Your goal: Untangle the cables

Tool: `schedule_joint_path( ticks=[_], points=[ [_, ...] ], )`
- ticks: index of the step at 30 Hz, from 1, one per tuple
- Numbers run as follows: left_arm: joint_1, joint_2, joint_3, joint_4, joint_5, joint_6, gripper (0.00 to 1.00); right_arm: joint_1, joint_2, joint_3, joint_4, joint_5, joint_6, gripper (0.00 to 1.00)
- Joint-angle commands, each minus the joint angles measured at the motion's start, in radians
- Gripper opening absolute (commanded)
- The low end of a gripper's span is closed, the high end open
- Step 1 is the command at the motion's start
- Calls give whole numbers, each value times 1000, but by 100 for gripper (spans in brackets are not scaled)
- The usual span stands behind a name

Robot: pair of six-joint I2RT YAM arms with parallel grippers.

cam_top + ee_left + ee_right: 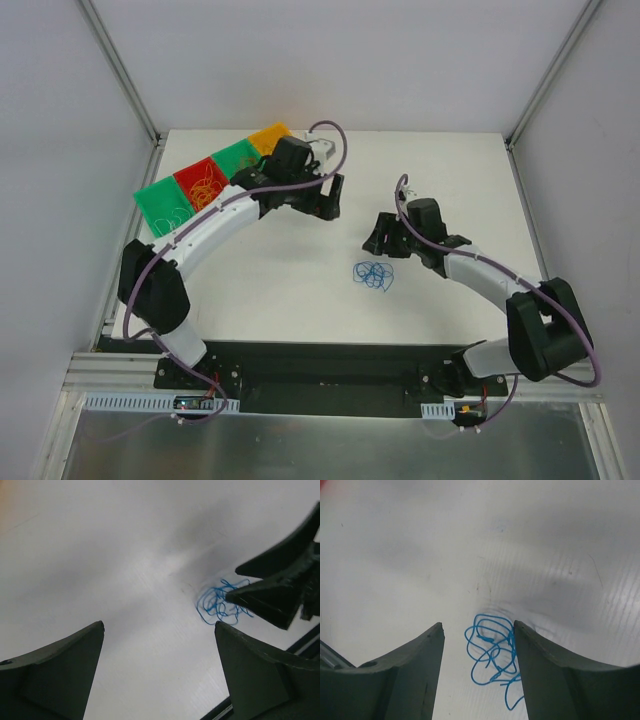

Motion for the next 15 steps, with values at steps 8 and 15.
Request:
schedule_joint_path(
  ticks=[8, 15],
  points=[
    [-191, -150, 14, -47, -135, 100, 91, -2, -343, -190, -241, 151, 66, 61],
    [-193, -141, 20, -53, -115, 62, 91, -2, -357, -236, -248, 187, 129, 61]
  ],
)
